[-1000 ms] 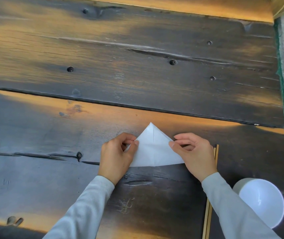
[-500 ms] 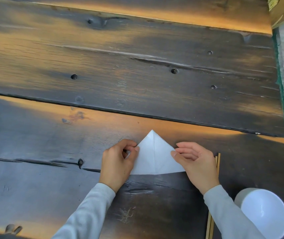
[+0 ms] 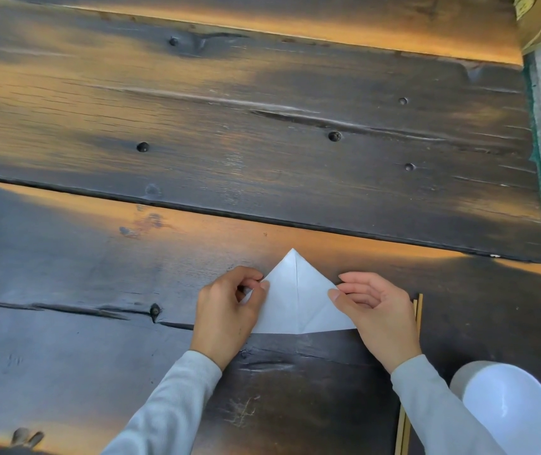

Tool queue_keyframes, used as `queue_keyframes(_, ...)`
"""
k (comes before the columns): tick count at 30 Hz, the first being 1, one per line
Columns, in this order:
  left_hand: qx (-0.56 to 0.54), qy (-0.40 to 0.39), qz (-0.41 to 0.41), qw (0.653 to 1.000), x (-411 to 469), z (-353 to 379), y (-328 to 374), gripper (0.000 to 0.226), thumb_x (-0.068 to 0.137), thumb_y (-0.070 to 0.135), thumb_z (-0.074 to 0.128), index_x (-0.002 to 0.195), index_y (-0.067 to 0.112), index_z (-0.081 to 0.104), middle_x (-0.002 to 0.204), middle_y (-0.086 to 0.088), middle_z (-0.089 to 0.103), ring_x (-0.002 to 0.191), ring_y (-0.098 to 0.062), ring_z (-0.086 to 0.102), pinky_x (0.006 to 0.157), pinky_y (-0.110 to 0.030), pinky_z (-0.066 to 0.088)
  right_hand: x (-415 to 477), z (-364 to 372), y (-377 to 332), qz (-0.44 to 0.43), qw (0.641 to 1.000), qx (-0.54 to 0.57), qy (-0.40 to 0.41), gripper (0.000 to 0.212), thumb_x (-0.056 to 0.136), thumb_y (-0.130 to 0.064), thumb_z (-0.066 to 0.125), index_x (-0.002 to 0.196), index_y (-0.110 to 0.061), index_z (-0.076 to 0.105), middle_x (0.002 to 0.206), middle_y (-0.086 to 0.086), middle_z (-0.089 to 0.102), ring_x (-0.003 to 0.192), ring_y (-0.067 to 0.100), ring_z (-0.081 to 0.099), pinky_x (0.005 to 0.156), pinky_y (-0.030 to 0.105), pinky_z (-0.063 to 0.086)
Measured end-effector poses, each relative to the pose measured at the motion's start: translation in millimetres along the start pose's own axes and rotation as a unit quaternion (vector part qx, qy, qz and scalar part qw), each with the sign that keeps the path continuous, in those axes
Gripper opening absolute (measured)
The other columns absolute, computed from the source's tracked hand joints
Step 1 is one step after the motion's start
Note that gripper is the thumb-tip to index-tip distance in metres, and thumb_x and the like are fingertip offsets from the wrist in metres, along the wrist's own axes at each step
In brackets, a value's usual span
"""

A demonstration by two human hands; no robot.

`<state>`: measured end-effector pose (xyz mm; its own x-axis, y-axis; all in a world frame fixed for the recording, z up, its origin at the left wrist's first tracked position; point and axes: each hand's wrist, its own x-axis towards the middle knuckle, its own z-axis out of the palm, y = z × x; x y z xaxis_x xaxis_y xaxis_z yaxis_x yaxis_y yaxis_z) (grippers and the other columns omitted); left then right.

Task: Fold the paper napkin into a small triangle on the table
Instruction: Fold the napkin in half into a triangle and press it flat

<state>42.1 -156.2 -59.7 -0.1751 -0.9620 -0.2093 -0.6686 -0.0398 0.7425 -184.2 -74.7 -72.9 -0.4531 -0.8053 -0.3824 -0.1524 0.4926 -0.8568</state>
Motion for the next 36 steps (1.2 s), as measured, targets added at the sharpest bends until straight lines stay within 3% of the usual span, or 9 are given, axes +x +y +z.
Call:
queue_keyframes(3, 0.034, 0.02, 0.05, 0.998, -3.7, 0.6, -2.7, 0.01, 0.09, 0.023, 0.074, 0.099, 0.021, 0.072, 0.09, 0.011, 0.07, 0.078, -0.006, 0.058, 0.073, -0.017, 0.048, 0.4, -0.7, 0.4, -0.001, 1.0, 0.001, 0.0, 0.026, 0.079, -0.023, 0.087, 0.102, -0.026, 0.075, 0.085, -0.019, 0.077, 0.081, 0.004, 0.073, 0.07, 0.011, 0.056)
queue_keyframes(7, 0.148, 0.051, 0.19, 0.969, -8.6, 4.5, -4.4, 0.027, 0.096, 0.03, 0.064, 0.119, 0.017, 0.069, 0.12, 0.0, 0.065, 0.103, -0.02, 0.057, 0.086, -0.035, 0.045, 0.9, 0.0, 0.7, -0.004, 1.0, -0.007, -0.004, 0.026, 0.079, -0.024, 0.087, 0.1, -0.029, 0.074, 0.084, -0.023, 0.076, 0.081, 0.002, 0.073, 0.068, 0.008, 0.054)
queue_keyframes(11, 0.208, -0.035, 0.29, 0.934, -7.2, 10.8, -4.7, 0.043, 0.101, 0.03, 0.054, 0.14, 0.014, 0.056, 0.148, -0.008, 0.054, 0.138, -0.03, 0.048, 0.11, -0.052, 0.039, 1.4, 0.5, -0.5, -0.008, 1.0, -0.015, -0.006, 0.026, 0.078, -0.025, 0.086, 0.099, -0.033, 0.072, 0.085, -0.026, 0.075, 0.081, 0.0, 0.072, 0.066, 0.006, 0.052)
queue_keyframes(14, 0.287, -0.104, 0.3, 0.904, -10.3, 17.1, -6.5, 0.056, 0.105, 0.04, 0.041, 0.155, 0.015, 0.036, 0.164, -0.008, 0.032, 0.152, -0.03, 0.027, 0.12, -0.059, 0.026, 0.6, -0.7, -0.4, -0.004, 1.0, -0.011, -0.007, 0.026, 0.078, -0.025, 0.086, 0.098, -0.033, 0.072, 0.085, -0.025, 0.075, 0.081, 0.0, 0.072, 0.067, 0.006, 0.053)
queue_keyframes(19, 0.358, -0.161, 0.28, 0.876, -13.1, 21.7, -15.7, 0.061, 0.108, 0.046, 0.025, 0.16, 0.014, 0.021, 0.169, -0.006, 0.016, 0.156, -0.029, 0.012, 0.119, -0.066, 0.021, 0.4, -0.7, -2.1, 0.001, 1.0, -0.01, -0.009, 0.025, 0.079, -0.024, 0.087, 0.1, -0.029, 0.074, 0.084, -0.024, 0.075, 0.079, 0.0, 0.072, 0.066, 0.005, 0.052)
queue_keyframes(31, 0.403, -0.198, 0.241, 0.861, -14.2, 18.7, -9.4, 0.067, 0.106, 0.054, 0.013, 0.16, 0.015, 0.019, 0.169, -0.007, 0.015, 0.155, -0.031, 0.012, 0.118, -0.067, 0.021, -0.7, 0.5, -7.0, 0.008, 1.0, -0.028, 0.002, 0.025, 0.079, -0.027, 0.086, 0.099, -0.032, 0.072, 0.084, -0.028, 0.074, 0.081, -0.003, 0.071, 0.064, 0.003, 0.05)
queue_keyframes(36, 0.405, -0.193, 0.236, 0.862, -15.1, 19.0, -7.5, 0.068, 0.104, 0.056, 0.007, 0.16, 0.018, 0.015, 0.169, -0.007, 0.012, 0.155, -0.034, 0.01, 0.118, -0.067, 0.02, -2.9, 3.0, -10.7, 0.025, 0.999, -0.022, 0.023, 0.025, 0.08, -0.024, 0.086, 0.102, -0.025, 0.074, 0.08, -0.016, 0.077, 0.081, -0.003, 0.071, 0.067, 0.005, 0.053)
